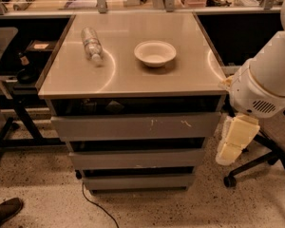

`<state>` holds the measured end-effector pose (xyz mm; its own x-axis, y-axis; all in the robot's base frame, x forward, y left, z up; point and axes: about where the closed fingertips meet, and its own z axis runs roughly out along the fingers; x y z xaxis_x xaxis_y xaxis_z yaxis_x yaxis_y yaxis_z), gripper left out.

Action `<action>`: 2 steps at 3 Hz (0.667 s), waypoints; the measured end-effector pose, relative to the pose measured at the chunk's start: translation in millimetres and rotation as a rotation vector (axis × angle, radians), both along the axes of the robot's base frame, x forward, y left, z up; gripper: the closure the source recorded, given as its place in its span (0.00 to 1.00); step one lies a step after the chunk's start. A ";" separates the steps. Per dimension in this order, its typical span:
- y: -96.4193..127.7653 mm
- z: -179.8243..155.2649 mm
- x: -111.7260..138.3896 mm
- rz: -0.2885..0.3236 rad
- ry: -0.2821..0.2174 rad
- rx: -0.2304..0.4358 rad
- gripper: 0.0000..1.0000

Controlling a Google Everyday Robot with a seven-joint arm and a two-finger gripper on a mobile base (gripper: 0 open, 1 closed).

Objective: Open top drawer

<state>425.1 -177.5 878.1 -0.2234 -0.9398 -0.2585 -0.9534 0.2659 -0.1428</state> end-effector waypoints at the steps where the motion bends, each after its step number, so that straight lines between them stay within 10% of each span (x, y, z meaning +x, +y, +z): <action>1: 4.9 -13.7 0.9 -0.014 0.009 0.018 0.00; 2: 15.9 -46.7 15.7 -0.025 0.018 0.039 0.00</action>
Offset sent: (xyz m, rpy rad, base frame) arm 0.0411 0.0297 -0.0932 0.0746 0.0222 -0.0442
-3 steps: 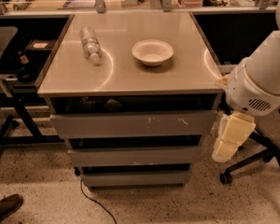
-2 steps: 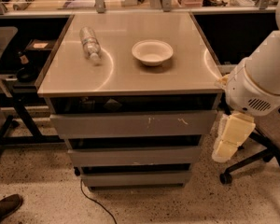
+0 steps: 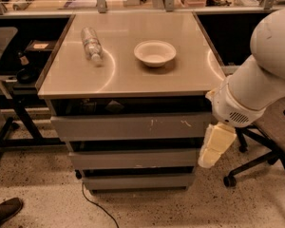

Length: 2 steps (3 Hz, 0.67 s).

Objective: Open top drawer

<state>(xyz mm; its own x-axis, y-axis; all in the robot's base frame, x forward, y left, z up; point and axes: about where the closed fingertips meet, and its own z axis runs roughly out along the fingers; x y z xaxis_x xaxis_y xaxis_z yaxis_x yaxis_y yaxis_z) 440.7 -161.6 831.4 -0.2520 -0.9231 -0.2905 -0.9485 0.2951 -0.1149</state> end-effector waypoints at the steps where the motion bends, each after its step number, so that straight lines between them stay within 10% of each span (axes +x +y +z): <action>1: 8.9 -28.1 17.6 0.001 0.003 0.012 0.00; 2: 18.4 -49.6 29.6 0.012 0.007 0.014 0.00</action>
Offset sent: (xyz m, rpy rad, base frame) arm 0.0452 0.0281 -0.0753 0.0184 0.0123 0.0193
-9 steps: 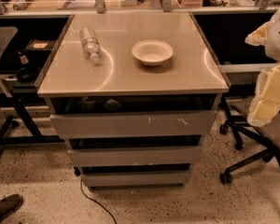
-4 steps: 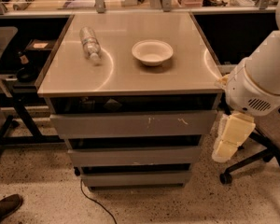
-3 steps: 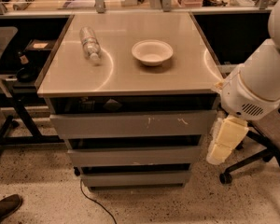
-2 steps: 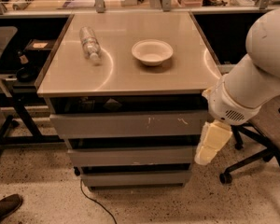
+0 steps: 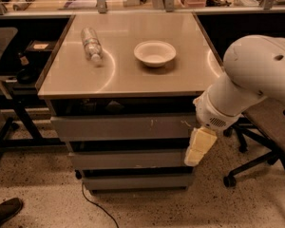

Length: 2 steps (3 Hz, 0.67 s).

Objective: Open top drawer

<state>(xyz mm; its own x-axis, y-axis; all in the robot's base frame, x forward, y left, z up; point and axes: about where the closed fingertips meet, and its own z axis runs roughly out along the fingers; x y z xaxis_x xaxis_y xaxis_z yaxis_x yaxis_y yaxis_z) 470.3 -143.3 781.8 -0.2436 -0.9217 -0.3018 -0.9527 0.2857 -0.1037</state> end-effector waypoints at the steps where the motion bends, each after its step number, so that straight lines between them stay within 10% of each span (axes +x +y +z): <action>1: 8.3 -19.1 11.5 0.007 0.001 0.011 0.00; 2: 17.4 -37.7 24.0 0.019 0.007 0.022 0.00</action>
Offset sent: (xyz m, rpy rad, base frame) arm 0.0408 0.0276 -0.0625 0.0380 0.0174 0.0314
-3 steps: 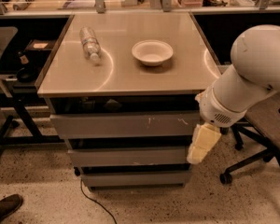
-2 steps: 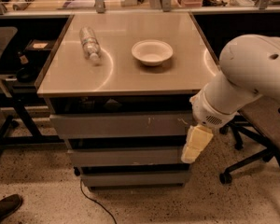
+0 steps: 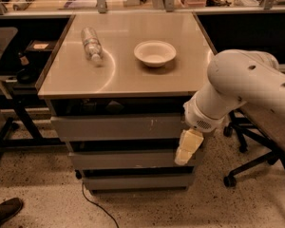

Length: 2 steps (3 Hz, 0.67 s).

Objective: Open top drawer

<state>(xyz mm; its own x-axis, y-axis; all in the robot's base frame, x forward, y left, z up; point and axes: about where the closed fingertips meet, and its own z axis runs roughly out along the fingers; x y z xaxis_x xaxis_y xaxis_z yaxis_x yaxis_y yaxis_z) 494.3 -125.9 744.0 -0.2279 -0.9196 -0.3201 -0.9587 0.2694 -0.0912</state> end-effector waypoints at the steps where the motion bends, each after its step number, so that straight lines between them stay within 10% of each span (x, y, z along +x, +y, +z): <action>1: 7.0 -14.4 9.1 0.011 0.004 0.011 0.00; 2: 11.5 -27.9 18.3 0.021 0.008 0.019 0.00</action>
Offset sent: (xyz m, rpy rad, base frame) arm 0.0310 0.0163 -0.0456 0.0320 0.0140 0.0301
